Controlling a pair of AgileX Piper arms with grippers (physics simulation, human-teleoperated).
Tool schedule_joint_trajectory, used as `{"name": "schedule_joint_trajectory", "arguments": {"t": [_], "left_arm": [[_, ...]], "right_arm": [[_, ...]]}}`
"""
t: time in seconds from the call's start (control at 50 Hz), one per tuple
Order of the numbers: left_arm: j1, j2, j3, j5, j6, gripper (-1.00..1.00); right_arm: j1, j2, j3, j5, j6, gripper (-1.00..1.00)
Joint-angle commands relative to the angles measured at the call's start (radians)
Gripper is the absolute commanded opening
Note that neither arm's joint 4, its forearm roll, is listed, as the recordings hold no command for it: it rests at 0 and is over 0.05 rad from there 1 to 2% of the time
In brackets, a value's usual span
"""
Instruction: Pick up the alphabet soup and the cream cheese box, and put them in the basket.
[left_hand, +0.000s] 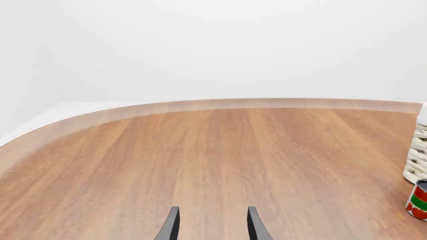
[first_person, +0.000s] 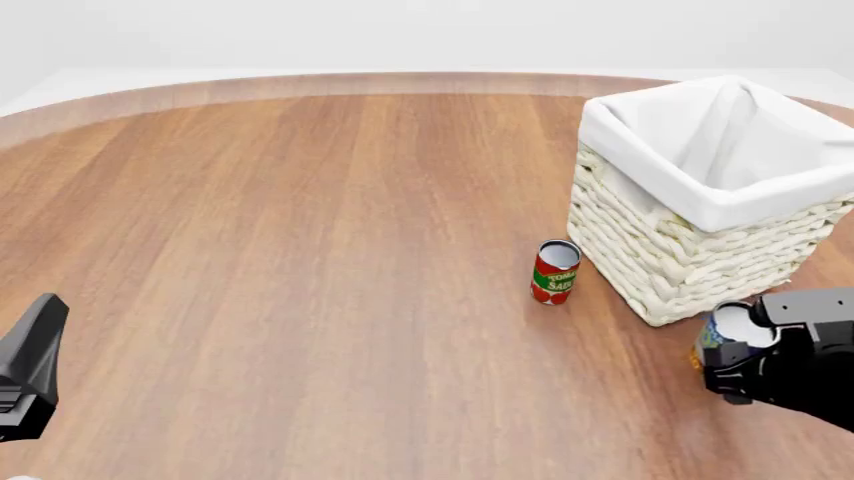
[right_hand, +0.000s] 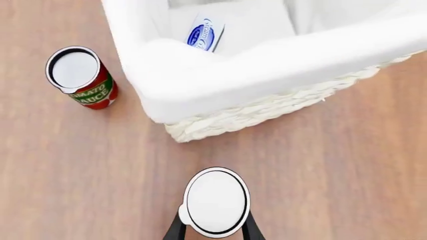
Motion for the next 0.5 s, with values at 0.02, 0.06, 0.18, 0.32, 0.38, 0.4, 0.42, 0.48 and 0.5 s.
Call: {"name": "schedule_joint_trajectory", "arguments": {"t": [0.02,0.06,0.18,0.32,0.38,0.4,0.42,0.48,0.5], "left_arm": [[0.0,0.0,0.0,0.0,0.0,1.0],[0.0,0.0,0.0,0.0,0.0,1.0],[0.0,0.0,0.0,0.0,0.0,1.0],[0.0,0.0,0.0,0.0,0.0,1.0],[0.0,0.0,0.0,0.0,0.0,1.0],[0.0,0.0,0.0,0.0,0.0,1.0],[0.0,0.0,0.0,0.0,0.0,1.0],[0.0,0.0,0.0,0.0,0.0,1.0],[0.0,0.0,0.0,0.0,0.0,1.0]], "right_arm": [[-0.004,-0.106,-0.022,0.102,0.004,-1.0],[-0.003,-0.121,-0.024,0.118,0.003,-1.0],[-0.008,-0.159,-0.042,0.167,-0.007,-1.0],[-0.011,-0.226,-0.06,0.243,-0.016,-1.0],[-0.012,-0.254,-0.07,0.277,-0.018,-1.0],[-0.013,-0.26,-0.072,0.285,-0.019,-1.0],[-0.015,-0.268,-0.078,0.297,-0.02,-1.0],[-0.014,-0.295,-0.093,0.333,-0.018,-1.0],[-0.015,-0.297,-0.096,0.338,-0.02,-1.0]]}}
